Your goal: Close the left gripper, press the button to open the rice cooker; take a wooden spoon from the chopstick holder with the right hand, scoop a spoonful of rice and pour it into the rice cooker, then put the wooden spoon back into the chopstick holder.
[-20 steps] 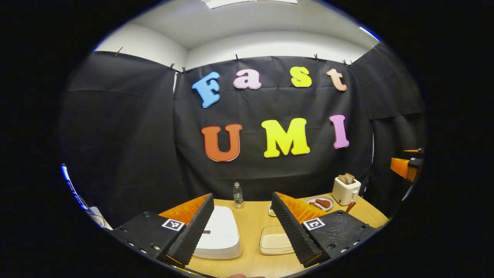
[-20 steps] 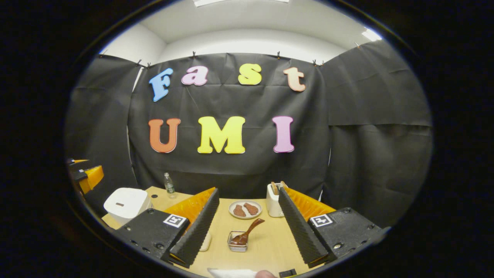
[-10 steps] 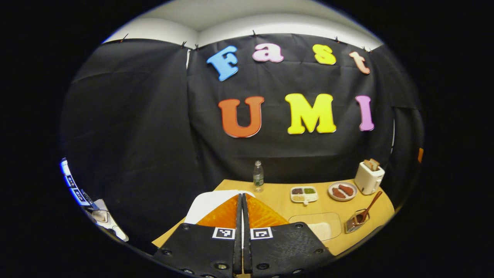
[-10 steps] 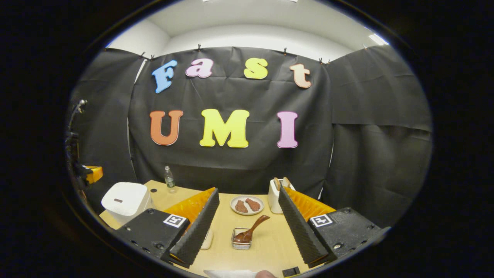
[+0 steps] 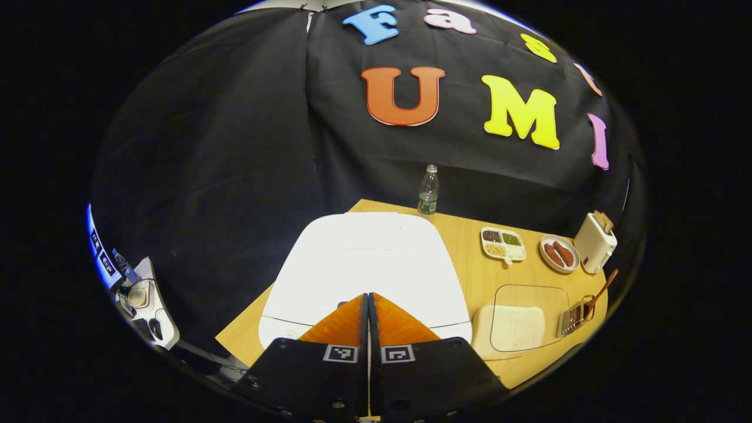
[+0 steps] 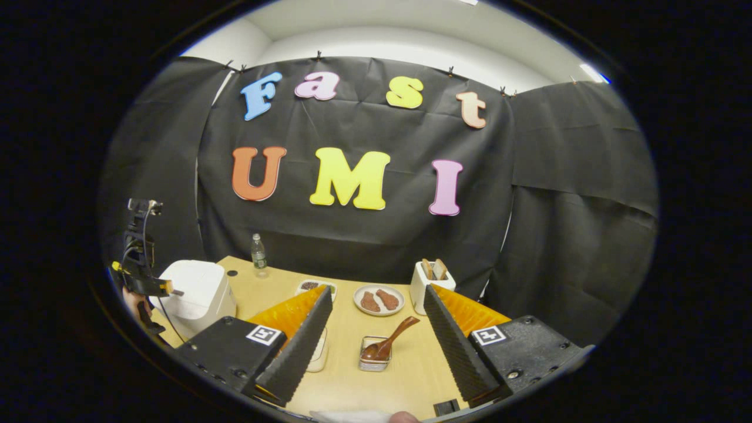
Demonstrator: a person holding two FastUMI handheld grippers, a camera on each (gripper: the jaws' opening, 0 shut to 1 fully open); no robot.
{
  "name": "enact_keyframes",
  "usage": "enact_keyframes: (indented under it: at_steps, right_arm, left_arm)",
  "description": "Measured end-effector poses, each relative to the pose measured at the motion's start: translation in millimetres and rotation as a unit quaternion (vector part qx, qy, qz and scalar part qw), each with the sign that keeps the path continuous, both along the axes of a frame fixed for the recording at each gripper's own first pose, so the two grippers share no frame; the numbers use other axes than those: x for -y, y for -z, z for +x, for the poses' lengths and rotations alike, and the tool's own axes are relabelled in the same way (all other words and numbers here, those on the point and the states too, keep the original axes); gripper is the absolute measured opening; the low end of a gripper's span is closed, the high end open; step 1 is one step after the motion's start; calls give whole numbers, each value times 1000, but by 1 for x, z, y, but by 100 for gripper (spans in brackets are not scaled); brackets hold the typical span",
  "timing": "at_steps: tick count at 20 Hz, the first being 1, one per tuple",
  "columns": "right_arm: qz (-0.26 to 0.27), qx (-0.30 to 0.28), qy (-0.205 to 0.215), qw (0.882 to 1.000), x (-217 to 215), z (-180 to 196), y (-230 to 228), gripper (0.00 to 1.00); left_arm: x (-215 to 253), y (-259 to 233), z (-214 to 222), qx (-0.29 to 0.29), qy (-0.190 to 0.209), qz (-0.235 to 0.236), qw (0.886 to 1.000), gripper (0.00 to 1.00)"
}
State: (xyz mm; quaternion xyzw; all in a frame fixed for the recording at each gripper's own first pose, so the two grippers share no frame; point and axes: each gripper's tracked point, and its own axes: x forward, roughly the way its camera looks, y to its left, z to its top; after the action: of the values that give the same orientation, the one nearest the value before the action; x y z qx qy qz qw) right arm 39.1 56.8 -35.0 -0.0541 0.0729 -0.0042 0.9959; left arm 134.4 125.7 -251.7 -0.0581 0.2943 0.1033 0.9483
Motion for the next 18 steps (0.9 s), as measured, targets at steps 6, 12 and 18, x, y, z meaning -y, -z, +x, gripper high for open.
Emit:
enact_keyframes:
  at_steps: [6,12,18]
  right_arm:
    - [-2,-11,1,1000,-10,-1,5,100]
    - [6,-22,-2,1000,-14,0,11,100]
    - [15,-28,-7,999,-15,1,13,100]
  left_arm:
    - [-5,17,1,-16,1,11,1000,1]
    - [-2,28,3,-51,12,10,999,2]
    - [0,28,1,-62,13,-32,997,1]
